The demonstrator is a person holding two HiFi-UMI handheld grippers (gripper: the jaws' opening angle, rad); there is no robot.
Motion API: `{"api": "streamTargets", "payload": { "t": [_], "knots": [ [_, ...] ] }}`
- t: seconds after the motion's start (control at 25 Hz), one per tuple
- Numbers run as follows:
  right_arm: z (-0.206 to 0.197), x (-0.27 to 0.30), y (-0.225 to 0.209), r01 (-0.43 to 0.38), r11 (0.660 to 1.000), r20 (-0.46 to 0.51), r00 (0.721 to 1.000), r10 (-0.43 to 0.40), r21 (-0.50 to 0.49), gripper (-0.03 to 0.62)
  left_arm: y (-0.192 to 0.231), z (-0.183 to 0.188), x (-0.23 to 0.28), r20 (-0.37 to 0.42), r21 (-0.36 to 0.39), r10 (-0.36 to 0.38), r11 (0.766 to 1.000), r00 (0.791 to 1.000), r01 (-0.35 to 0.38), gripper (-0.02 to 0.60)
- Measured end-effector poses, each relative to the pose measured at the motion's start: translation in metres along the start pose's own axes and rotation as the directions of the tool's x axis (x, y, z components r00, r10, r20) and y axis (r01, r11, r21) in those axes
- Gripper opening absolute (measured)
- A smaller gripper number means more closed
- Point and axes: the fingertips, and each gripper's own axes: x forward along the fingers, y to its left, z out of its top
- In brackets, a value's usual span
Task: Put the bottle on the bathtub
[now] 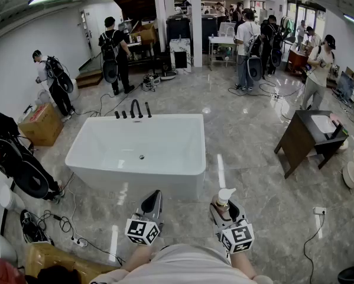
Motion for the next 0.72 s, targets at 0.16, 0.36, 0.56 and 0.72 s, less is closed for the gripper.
{"api": "streamTargets", "payload": {
  "t": [0.16, 0.36, 0.56, 0.72],
  "knots": [
    [-0.002, -0.003, 0.0, 0.002, 1.0, -0.004, 1.0, -0.002, 0.009, 0.216, -0.003, -0.004, -0.001, -0.016, -0.008, -0.008, 1.0, 1.0, 0.008, 0.003],
    [-0.007, -0.008, -0.004, 0.009, 1.0, -0.005, 1.0, -0.009, 0.02, 0.216, -0.011, -0.009, 0.0, -0.024, -0.005, -0.017, 1.0, 1.0, 0.017, 0.003],
    [-0.007, -0.005, -0.005, 0.017, 0.999, -0.008, 1.0, -0.017, 0.032, 0.216, -0.008, -0.008, 0.0, -0.028, -0.002, -0.021, 1.0, 0.999, 0.021, 0.003],
    [-0.008, -0.006, -0.008, 0.013, 0.999, -0.006, 1.0, -0.013, 0.051, 0.216, -0.011, -0.009, 0.0, -0.032, 0.003, -0.022, 1.0, 0.999, 0.022, 0.003]
  ]
}}
